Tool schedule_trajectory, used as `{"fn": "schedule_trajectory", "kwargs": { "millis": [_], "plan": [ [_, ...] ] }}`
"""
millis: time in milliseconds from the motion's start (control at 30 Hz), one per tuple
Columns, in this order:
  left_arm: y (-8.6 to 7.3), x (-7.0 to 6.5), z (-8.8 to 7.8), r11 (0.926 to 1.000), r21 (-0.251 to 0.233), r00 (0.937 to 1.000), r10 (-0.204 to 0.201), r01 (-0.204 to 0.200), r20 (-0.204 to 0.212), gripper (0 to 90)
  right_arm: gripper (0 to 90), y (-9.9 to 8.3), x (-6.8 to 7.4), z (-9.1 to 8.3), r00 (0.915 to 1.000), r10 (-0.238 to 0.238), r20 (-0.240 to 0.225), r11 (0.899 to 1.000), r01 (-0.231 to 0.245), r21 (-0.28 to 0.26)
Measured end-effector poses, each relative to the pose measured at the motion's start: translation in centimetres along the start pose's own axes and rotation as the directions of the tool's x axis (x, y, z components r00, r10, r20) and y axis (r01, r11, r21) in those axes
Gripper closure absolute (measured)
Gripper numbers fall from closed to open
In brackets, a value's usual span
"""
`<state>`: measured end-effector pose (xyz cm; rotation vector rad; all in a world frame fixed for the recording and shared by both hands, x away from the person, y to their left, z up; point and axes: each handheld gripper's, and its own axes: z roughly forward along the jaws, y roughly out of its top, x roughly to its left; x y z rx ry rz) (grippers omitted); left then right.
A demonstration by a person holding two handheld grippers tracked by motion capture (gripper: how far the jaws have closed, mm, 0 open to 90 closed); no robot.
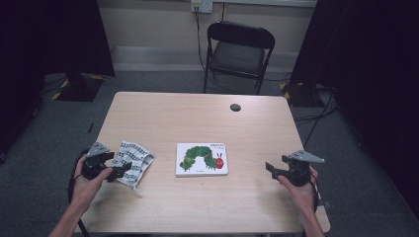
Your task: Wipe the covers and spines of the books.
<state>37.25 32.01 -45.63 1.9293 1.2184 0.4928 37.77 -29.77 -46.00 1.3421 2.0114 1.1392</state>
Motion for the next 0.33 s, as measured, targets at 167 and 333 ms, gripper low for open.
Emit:
{"fn": "schedule_trajectory", "kwargs": {
  "millis": [167, 333],
  "plan": [
    [-0.5, 1.3, -0.2, 0.9996, 0.011, 0.9996, -0.024, 0.024, -0.012, 15.7, 18.7, -0.9, -1.6, -0.1, 0.9976, 0.027, 0.063, 0.999, -0.028, 0.016],
    [-1.0, 1.7, 0.3, 0.9991, 0.027, 0.9994, -0.033, 0.034, -0.014, 15.9, 17.2, -1.7, -2.5, 0.5, 0.9957, 0.052, 0.077, 0.997, -0.056, 0.054]
  ]
}}
